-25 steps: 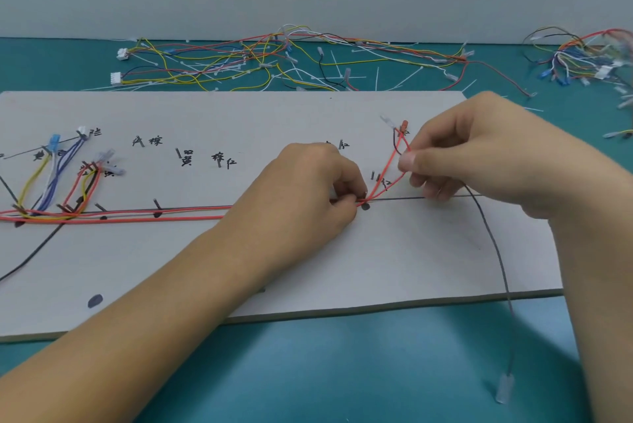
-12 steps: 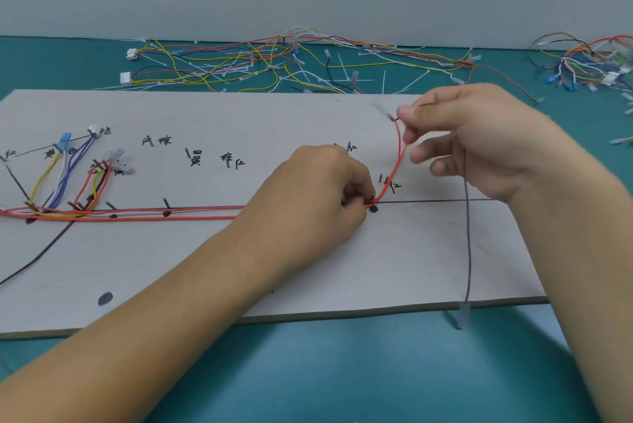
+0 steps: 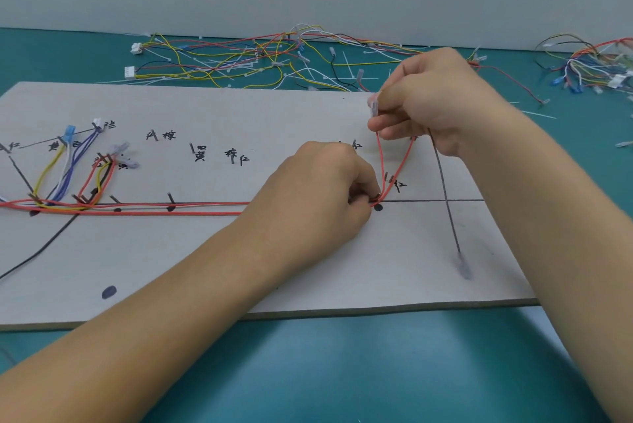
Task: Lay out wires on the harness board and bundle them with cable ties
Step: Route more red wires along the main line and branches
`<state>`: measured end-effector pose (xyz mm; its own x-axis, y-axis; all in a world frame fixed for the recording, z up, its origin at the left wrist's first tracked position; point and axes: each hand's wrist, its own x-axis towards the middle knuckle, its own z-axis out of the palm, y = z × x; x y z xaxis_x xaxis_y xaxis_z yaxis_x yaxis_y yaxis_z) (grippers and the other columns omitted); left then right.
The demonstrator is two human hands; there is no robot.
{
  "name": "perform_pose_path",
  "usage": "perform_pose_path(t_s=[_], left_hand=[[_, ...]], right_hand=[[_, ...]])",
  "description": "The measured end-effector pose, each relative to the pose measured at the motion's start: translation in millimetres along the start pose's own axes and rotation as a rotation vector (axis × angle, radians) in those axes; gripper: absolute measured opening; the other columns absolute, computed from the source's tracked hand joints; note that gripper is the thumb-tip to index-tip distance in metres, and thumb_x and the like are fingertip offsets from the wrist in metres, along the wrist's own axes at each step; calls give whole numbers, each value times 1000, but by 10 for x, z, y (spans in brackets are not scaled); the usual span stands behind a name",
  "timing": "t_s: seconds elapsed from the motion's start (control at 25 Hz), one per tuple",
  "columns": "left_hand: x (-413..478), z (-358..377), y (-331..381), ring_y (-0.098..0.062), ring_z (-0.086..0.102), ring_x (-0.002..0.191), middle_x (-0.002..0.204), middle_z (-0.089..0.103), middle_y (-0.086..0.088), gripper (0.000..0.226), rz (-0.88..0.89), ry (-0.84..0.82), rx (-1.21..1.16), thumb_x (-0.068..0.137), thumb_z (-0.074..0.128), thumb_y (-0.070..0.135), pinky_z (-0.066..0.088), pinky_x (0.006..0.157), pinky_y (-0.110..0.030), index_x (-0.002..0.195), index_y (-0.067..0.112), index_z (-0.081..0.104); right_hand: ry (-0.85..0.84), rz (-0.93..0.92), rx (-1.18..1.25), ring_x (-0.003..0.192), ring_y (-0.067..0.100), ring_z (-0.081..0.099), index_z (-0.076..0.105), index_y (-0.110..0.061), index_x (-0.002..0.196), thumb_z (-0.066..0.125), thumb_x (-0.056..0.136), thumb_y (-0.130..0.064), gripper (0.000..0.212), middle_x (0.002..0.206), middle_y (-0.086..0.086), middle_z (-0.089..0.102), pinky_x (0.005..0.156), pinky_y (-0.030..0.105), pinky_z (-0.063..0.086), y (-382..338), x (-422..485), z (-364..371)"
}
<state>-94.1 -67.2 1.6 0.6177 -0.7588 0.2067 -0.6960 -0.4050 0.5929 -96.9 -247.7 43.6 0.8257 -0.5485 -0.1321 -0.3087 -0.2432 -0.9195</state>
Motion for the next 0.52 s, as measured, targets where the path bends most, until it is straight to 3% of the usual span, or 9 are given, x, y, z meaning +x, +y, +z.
perform_pose_path(t_s=[0.2, 0.36, 0.52], left_hand=[[4, 9, -6, -16, 60, 75, 83, 71, 5, 21, 2, -1, 3, 83, 66, 13, 55, 73, -38, 91, 26, 82], [-4, 12, -11, -16, 60, 74, 84, 71, 6, 21, 7, 7, -4, 83, 67, 13, 55, 73, -38, 91, 26, 82], [-3, 15, -11, -16, 60, 74, 86, 71, 7, 21, -3, 7, -9, 83, 67, 14, 55, 73, -38, 91, 26, 81]], right_hand=[[-100, -2, -222, 58, 24, 75, 65, 1, 84, 61, 89, 11, 13, 83, 17, 75, 49, 30, 60, -59, 155, 79], [-241, 82, -395, 64, 30, 75, 66, 9, 101, 62, 92, 6, 11, 73, 21, 71, 70, 42, 65, -172, 192, 215], [-311, -41, -708, 74, 29, 77, 72, 5, 100, 65, 91, -3, 14, 82, 18, 76, 76, 42, 65, -306, 118, 346]])
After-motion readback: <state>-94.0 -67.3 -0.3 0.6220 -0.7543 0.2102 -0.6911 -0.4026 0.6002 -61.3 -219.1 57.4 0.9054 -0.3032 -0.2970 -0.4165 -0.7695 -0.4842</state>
